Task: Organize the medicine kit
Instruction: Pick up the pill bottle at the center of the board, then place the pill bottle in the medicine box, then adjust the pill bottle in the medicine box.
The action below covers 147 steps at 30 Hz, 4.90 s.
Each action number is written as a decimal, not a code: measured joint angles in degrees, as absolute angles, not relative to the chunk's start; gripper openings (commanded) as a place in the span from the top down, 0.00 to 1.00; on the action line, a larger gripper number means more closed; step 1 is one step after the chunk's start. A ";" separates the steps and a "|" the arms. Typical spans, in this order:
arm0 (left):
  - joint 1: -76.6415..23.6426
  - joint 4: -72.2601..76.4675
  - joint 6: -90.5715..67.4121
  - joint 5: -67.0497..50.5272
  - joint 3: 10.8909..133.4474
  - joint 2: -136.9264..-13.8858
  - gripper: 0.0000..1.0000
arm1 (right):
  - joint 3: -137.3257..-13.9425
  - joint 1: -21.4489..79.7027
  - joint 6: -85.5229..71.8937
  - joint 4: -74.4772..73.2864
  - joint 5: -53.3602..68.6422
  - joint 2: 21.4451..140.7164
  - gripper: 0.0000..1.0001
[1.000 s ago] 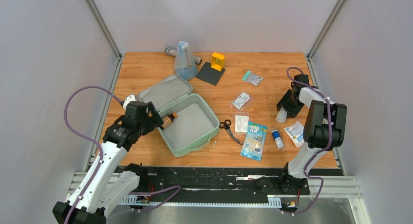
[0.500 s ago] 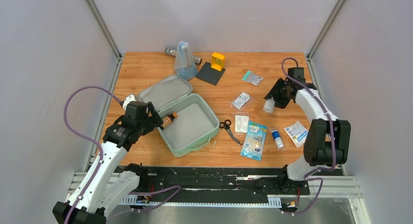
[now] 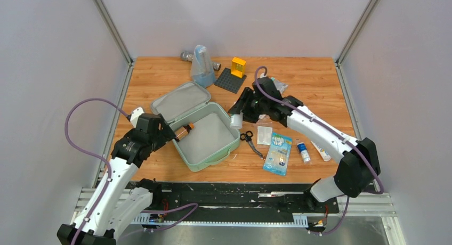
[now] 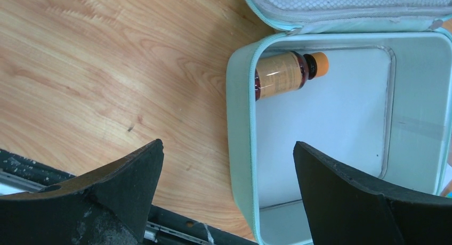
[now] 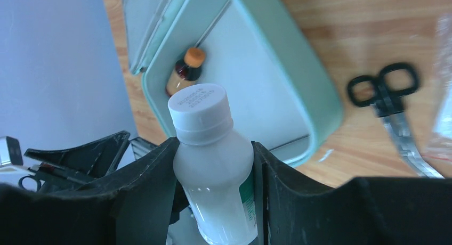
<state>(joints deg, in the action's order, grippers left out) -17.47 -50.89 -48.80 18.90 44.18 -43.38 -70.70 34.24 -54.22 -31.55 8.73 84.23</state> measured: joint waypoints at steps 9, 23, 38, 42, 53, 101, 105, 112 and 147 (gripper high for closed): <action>-17.47 -55.72 -51.92 22.44 44.21 -39.88 0.00 | -74.91 47.53 -67.72 -27.11 3.07 94.78 0.54; -17.47 -60.25 -52.53 25.41 46.28 -38.52 0.00 | -85.21 51.64 -79.44 -25.67 7.20 112.66 0.53; -17.47 -60.64 -52.14 25.54 46.28 -37.71 0.00 | -88.60 52.16 -84.36 -25.36 9.58 119.50 0.48; -17.47 -60.62 -52.01 25.56 46.28 -37.39 0.00 | -89.34 52.36 -84.66 -25.32 8.99 120.27 0.47; -17.47 -60.16 -51.05 26.09 46.28 -37.43 0.00 | -91.55 55.40 -84.07 -26.11 5.50 121.75 0.41; -17.47 -42.33 -48.18 12.36 34.63 -44.45 0.51 | -105.41 49.63 -2.90 -31.16 14.72 127.46 0.38; -17.47 -41.56 -48.10 11.81 33.78 -44.45 0.55 | -105.65 49.28 -2.09 -31.59 16.69 129.34 0.38; -17.45 -40.40 -47.37 10.83 33.15 -44.34 0.59 | -106.45 48.82 -1.98 -32.34 21.93 130.80 0.41; -17.47 -38.26 -46.96 8.19 32.60 -42.52 0.55 | -106.72 45.84 -4.51 -31.48 25.85 130.41 0.23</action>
<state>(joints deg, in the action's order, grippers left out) -17.47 -38.26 -46.96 8.19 32.60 -42.52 -106.72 45.84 -4.51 -31.48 25.85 130.41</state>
